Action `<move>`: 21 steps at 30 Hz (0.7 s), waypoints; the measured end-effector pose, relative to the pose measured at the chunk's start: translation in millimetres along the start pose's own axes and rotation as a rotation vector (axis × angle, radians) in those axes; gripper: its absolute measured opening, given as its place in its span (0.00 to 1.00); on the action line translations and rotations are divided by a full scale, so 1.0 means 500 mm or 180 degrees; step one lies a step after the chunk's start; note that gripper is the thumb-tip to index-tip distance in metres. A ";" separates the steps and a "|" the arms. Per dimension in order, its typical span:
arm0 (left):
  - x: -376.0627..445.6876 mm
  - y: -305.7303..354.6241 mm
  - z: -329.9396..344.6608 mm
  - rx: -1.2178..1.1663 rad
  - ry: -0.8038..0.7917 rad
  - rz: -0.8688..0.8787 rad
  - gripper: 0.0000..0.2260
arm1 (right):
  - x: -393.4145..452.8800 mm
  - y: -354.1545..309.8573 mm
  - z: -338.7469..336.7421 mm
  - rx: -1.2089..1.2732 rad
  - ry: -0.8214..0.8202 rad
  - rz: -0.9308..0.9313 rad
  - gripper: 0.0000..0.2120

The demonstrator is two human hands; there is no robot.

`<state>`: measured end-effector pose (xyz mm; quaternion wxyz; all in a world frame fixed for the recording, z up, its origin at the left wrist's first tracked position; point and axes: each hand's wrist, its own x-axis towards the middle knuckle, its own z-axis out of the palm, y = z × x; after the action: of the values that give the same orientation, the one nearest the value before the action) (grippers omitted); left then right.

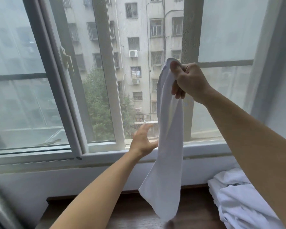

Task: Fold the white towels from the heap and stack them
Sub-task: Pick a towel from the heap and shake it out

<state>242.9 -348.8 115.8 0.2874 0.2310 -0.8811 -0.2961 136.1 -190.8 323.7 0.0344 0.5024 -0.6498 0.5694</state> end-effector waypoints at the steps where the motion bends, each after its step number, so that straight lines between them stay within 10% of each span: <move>1: -0.002 0.003 0.009 -0.0116 -0.0048 0.0015 0.31 | -0.002 -0.003 0.000 0.0040 -0.0038 -0.0035 0.31; 8: -0.059 -0.011 0.028 -0.0986 -0.0876 -0.0189 0.41 | -0.023 0.003 -0.015 0.0244 -0.0154 -0.0058 0.32; 15: -0.078 0.001 0.021 -0.1343 0.0055 -0.0357 0.14 | -0.043 0.000 -0.016 0.0178 -0.0206 0.0041 0.33; 21: -0.058 -0.020 -0.085 -0.1896 0.1034 -0.0563 0.07 | -0.050 0.005 -0.058 -0.2495 -0.0110 0.0502 0.27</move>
<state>293.9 -355.7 126.7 0.4518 0.2566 -0.6754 -0.5233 131.3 -153.4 316.8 0.1688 0.4093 -0.8548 0.2707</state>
